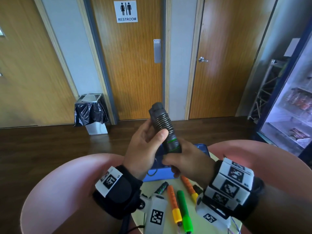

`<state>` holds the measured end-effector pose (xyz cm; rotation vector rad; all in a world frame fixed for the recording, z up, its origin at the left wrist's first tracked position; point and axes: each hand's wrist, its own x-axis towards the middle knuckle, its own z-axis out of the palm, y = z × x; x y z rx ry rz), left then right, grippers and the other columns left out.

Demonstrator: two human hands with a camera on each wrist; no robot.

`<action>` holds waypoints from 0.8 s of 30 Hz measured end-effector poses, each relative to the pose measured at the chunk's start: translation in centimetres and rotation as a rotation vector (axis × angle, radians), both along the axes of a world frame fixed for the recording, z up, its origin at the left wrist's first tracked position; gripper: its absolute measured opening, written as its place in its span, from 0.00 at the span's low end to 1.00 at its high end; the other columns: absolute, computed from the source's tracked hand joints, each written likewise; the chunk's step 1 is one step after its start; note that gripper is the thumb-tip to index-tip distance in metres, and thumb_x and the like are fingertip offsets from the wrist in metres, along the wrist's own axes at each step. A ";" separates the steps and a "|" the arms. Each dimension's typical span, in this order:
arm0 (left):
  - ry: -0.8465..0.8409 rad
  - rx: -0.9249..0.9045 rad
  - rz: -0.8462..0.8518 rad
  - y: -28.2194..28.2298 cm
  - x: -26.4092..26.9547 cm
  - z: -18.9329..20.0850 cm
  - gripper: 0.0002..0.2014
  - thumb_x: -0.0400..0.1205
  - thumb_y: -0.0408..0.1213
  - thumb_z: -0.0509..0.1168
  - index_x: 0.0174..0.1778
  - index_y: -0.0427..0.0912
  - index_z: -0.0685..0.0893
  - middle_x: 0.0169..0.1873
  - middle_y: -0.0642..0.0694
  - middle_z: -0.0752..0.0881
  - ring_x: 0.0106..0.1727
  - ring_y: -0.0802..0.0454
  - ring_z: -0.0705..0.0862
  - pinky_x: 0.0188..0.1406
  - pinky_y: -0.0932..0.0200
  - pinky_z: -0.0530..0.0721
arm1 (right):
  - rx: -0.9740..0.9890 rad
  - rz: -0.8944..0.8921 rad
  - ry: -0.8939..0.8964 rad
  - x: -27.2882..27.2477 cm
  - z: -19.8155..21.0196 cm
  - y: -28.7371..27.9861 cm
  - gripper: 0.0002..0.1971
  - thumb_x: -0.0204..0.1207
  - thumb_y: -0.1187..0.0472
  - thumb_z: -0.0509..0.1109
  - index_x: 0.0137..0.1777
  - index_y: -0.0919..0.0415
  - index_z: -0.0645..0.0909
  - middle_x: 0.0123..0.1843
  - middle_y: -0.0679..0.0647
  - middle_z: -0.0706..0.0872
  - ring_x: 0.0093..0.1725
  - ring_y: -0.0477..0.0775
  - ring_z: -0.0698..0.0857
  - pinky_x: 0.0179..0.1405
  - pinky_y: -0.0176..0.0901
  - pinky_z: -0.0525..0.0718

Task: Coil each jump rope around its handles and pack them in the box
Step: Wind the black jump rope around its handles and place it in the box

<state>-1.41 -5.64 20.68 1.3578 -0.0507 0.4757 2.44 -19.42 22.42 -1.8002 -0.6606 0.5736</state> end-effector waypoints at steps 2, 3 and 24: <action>-0.001 0.034 -0.024 0.0 -0.1 -0.4 0.24 0.75 0.46 0.71 0.67 0.43 0.82 0.56 0.37 0.89 0.60 0.36 0.87 0.64 0.34 0.82 | -0.015 -0.050 -0.013 -0.1 -0.1 -0.1 0.14 0.71 0.68 0.71 0.51 0.75 0.73 0.34 0.60 0.74 0.32 0.57 0.74 0.31 0.51 0.75; -0.004 0.035 -0.034 0.1 -0.1 -0.6 0.24 0.76 0.45 0.71 0.68 0.43 0.82 0.58 0.34 0.88 0.62 0.32 0.85 0.67 0.30 0.80 | -0.018 -0.060 -0.028 -0.2 0.0 -0.2 0.15 0.70 0.67 0.71 0.51 0.75 0.73 0.33 0.60 0.74 0.31 0.56 0.73 0.31 0.51 0.74; -0.039 -0.040 -0.147 0.8 -0.6 -0.9 0.26 0.76 0.42 0.71 0.71 0.41 0.79 0.34 0.47 0.87 0.25 0.54 0.78 0.26 0.61 0.81 | 0.359 0.345 0.811 -0.5 0.7 -1.5 0.25 0.51 0.57 0.73 0.51 0.65 0.76 0.38 0.62 0.78 0.28 0.56 0.74 0.29 0.42 0.75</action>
